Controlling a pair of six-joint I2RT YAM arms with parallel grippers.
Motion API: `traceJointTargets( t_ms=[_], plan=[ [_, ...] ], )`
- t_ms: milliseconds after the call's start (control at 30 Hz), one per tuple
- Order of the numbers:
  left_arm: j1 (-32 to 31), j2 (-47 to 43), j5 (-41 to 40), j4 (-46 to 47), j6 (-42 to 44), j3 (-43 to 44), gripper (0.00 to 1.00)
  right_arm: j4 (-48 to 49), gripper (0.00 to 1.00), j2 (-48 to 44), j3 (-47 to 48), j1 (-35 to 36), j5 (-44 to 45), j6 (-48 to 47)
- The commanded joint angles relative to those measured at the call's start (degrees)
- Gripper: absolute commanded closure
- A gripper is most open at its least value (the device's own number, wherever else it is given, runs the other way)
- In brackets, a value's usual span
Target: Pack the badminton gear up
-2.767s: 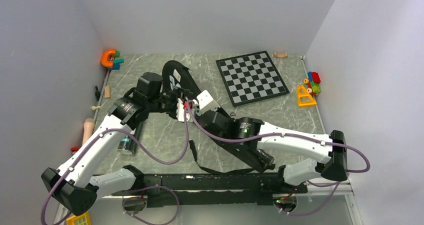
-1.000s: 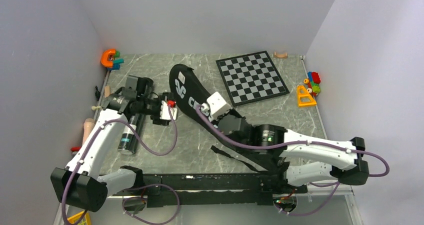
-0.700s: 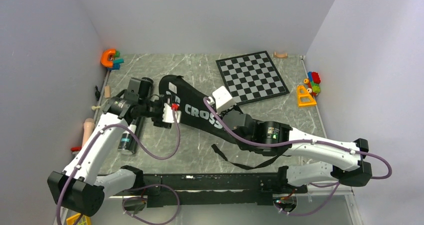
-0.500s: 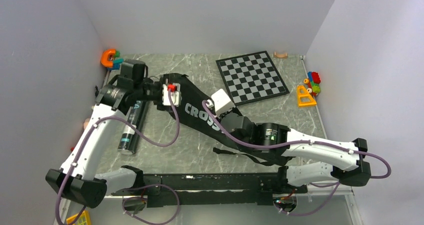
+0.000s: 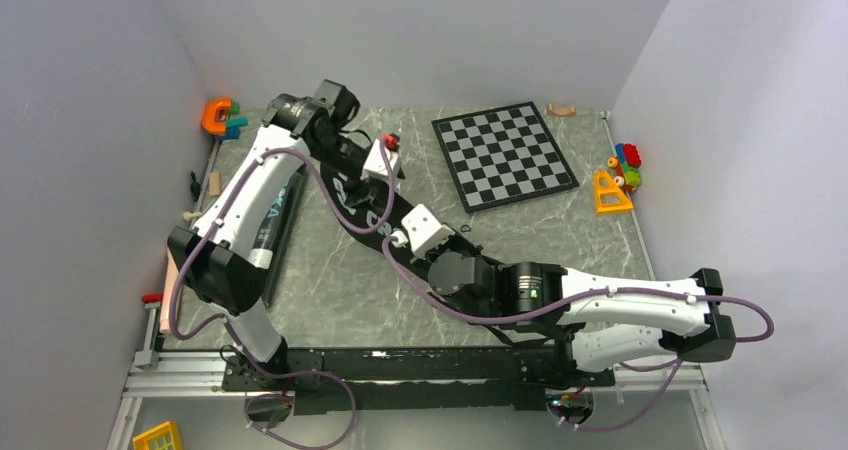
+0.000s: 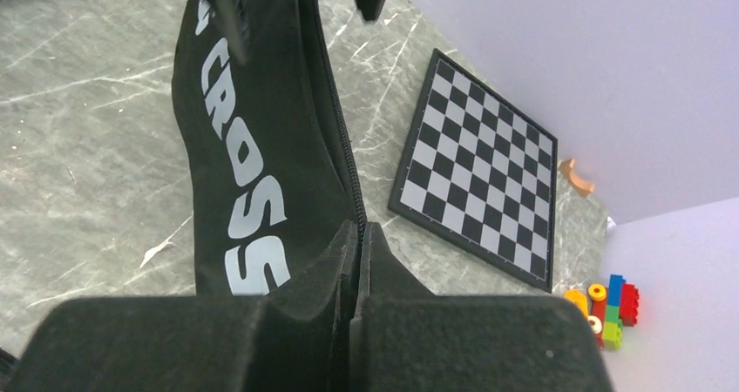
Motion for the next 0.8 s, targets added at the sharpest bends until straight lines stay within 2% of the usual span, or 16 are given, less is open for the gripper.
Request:
traceJointTargets(
  t_ms=[0,100,367,533,700,767],
  plan=[
    [-3.5,-2.8,4.1,-10.3,8.2,-1.4,0.22,6.8,1.0,1.0,2.1,1.2,4.6,-2.6],
    [-4.1,-3.9,5.4,-6.8,4.8,-2.9,0.22,8.7,1.0,1.7,1.7,1.9,5.1,-4.2],
    [-5.4,-1.2,5.1,-9.4,5.3,-0.1,0.31,12.0,1.0,4.4,2.7,3.2,5.5,-7.3],
    [-7.6,0.0,4.6,-9.6,5.0,0.1,0.38,13.2,1.0,5.9,3.1,3.6,5.0,-7.5],
    [-8.7,-0.3,4.2,-7.8,3.4,-1.5,0.54,14.5,1.0,6.2,2.9,3.7,5.0,-7.6],
    [-8.9,-0.3,3.6,-7.9,3.5,-2.5,0.55,14.8,1.0,6.2,2.9,3.7,5.1,-7.5]
  ],
)
